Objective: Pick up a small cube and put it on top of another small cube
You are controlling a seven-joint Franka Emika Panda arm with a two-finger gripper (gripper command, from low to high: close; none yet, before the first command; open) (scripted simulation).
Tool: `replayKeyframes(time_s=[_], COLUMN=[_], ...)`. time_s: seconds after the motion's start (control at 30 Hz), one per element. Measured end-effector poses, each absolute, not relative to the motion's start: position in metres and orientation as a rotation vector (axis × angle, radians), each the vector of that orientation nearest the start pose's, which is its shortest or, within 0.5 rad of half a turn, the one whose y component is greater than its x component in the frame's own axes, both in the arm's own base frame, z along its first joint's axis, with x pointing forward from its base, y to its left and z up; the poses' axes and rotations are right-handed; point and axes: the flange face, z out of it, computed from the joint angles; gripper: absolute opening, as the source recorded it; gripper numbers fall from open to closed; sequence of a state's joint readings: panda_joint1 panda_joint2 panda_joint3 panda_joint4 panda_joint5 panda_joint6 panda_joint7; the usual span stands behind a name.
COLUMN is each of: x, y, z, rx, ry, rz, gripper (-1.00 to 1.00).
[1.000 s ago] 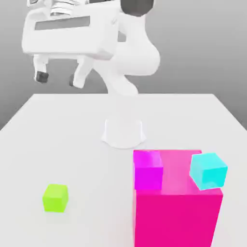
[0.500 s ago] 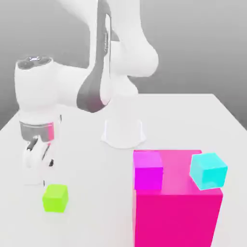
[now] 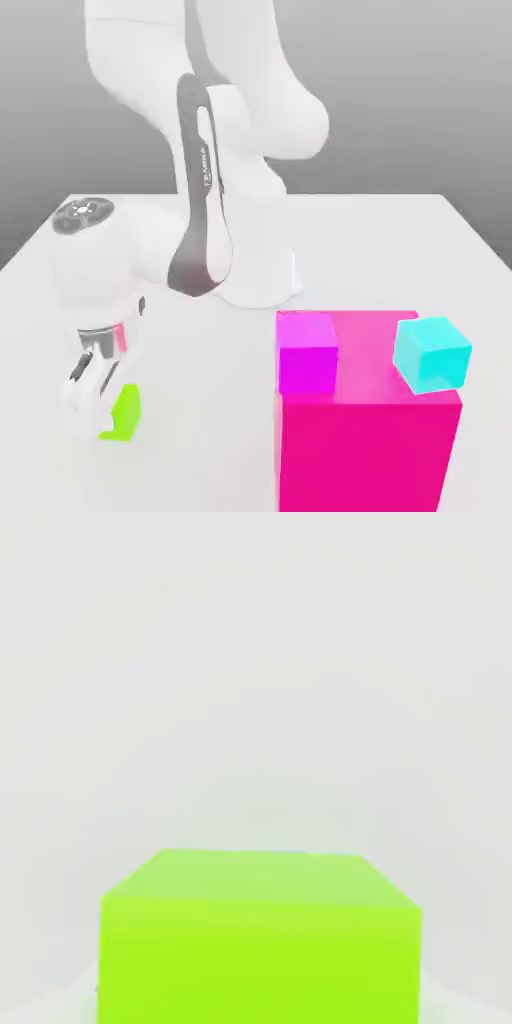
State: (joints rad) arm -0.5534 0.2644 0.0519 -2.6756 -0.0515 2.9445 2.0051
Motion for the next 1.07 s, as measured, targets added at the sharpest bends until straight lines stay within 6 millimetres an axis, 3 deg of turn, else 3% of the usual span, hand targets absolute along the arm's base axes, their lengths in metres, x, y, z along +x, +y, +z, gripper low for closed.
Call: replayKeyframes(time_s=[0.17, 0.33, 0.43, 0.53, 0.73, 0.77, 0.8, 0.87, 0.9, 1.07], x=[0.362, 0.42, 0.452, 0.477, 0.496, 0.496, 0.496, 0.496, 0.495, 0.495], y=[-0.19, -0.152, -0.12, -0.076, 0.018, 0.032, 0.038, 0.044, 0.045, 0.045], z=[0.195, 0.253, 0.294, 0.339, 0.434, 0.442, 0.438, 0.414, 0.401, 0.401], rx=[-1.064, -1.267, -1.383, -1.513, -1.746, -1.778, -1.794, -1.807, -1.81, -1.81], ry=[2.954, 2.89, 2.84, 2.77, 2.612, 2.588, 2.576, 2.567, 2.565, 2.565], rz=[-0.004, -0.029, -0.037, -0.035, -0.009, -0.004, -0.002, 0.0, 0.001, 0.001], gripper=[-1.0, -1.0, -1.0, -1.0, -1.0, -1.0, -1.0, -1.0, 1.0, 1.0])
